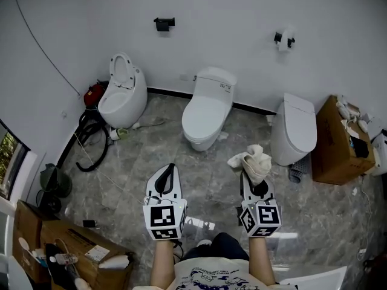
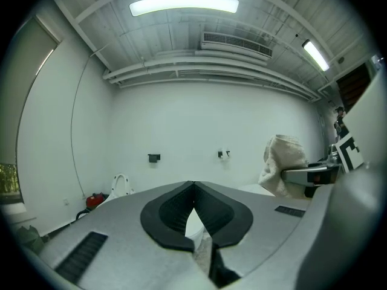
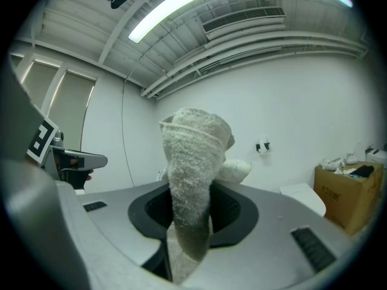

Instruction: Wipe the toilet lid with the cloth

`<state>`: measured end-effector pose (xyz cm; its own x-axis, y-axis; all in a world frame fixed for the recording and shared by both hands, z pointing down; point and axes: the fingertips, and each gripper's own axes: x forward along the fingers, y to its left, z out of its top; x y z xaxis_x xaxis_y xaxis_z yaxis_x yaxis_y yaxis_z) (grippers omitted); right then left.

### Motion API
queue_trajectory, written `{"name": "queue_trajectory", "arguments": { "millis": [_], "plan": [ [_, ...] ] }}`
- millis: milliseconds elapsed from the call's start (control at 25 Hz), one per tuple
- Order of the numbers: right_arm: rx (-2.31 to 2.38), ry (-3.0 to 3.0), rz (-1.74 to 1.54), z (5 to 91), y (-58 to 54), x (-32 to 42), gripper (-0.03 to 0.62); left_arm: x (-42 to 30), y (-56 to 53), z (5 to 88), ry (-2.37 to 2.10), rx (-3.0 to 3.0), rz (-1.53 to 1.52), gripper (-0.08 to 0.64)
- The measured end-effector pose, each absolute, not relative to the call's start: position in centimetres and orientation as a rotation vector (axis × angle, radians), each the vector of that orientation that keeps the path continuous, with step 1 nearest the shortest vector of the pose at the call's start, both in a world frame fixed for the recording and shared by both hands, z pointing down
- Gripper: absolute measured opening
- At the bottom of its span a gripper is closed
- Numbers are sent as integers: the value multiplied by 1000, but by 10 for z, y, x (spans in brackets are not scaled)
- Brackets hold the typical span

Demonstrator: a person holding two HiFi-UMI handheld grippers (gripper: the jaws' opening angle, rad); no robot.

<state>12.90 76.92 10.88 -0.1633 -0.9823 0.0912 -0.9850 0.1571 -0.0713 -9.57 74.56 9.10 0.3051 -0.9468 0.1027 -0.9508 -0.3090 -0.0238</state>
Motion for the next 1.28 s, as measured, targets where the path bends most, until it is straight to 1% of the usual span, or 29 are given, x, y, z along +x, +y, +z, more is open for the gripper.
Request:
{"name": "queue_trajectory", "arguments": {
  "millis": [280, 480, 720, 1040, 1280],
  "plan": [
    [2015, -2355, 224, 124, 734, 137, 112, -97, 715, 104, -1824, 2473, 158, 3],
    [1989, -2382, 241, 129, 686, 144, 112, -93, 676, 112, -1852, 2440, 176, 3],
    [1941, -2434, 220, 124, 607, 157, 112, -80, 604, 108, -1907, 2406, 178, 3],
    [1901, -2483, 212, 106, 480, 201, 112, -41, 489, 93, -1962, 2368, 167, 3],
    [1863, -2512, 210, 105, 398, 223, 112, -26, 414, 88, -2019, 2323, 159, 3]
  ]
}}
